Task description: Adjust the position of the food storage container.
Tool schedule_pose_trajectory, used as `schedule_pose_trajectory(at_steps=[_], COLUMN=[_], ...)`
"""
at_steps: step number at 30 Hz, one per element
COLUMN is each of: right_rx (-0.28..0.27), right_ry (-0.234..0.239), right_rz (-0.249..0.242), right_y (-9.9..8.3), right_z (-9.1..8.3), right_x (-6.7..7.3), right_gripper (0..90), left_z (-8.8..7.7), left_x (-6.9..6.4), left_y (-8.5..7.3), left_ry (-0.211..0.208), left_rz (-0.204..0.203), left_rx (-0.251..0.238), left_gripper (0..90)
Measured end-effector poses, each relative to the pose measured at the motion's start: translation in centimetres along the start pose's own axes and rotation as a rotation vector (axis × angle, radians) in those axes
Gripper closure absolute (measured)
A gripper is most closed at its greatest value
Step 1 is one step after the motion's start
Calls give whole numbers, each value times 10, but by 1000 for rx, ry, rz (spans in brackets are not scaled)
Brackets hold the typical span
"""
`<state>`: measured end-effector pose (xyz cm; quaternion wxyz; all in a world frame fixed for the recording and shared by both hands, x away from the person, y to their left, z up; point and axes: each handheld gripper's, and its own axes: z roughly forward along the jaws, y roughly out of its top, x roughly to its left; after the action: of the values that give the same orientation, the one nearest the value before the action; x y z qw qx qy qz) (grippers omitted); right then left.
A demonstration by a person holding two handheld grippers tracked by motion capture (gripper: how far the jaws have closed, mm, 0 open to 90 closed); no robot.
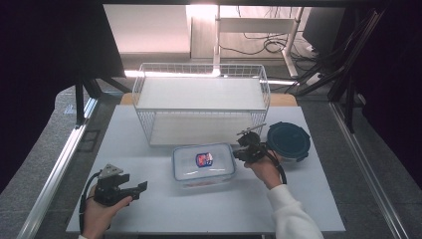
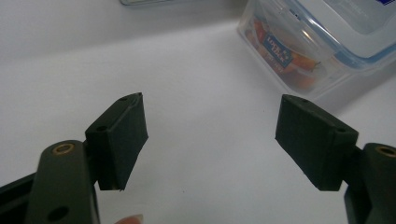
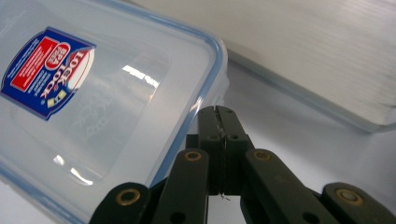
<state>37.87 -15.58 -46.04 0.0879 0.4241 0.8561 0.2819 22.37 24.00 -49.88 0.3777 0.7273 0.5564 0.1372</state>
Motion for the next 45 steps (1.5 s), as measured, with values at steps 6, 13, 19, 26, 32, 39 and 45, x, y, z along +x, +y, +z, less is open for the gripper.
schedule_pose_trajectory(at_steps=[6, 13, 19, 26, 32, 39, 45], right_rx=[-3, 1, 7, 6, -2, -66, -129], right_ry=[21, 33, 43, 65, 80, 68, 81], right_rz=[-17, -16, -24, -48, -58, -37, 4], right_y=[-7, -13, -16, -19, -23, -28, -40], right_z=[1, 0, -1, -3, -4, -17, -34], right_x=[10, 10, 12, 24, 29, 26, 20], right_gripper=[891, 891, 891, 890, 890, 890, 889], left_z=[-1, 0, 0, -1, -1, -4, -4], left_x=[3, 2, 2, 3, 4, 7, 8], left_y=[0, 0, 0, 0, 0, 1, 7], left_ry=[2, 4, 3, 6, 6, -5, -16], left_rz=[-13, -11, -10, -14, -19, -41, -42], left_rx=[-5, -1, -2, -3, -4, -25, -42], left_gripper=[245, 245, 244, 244, 244, 244, 246])
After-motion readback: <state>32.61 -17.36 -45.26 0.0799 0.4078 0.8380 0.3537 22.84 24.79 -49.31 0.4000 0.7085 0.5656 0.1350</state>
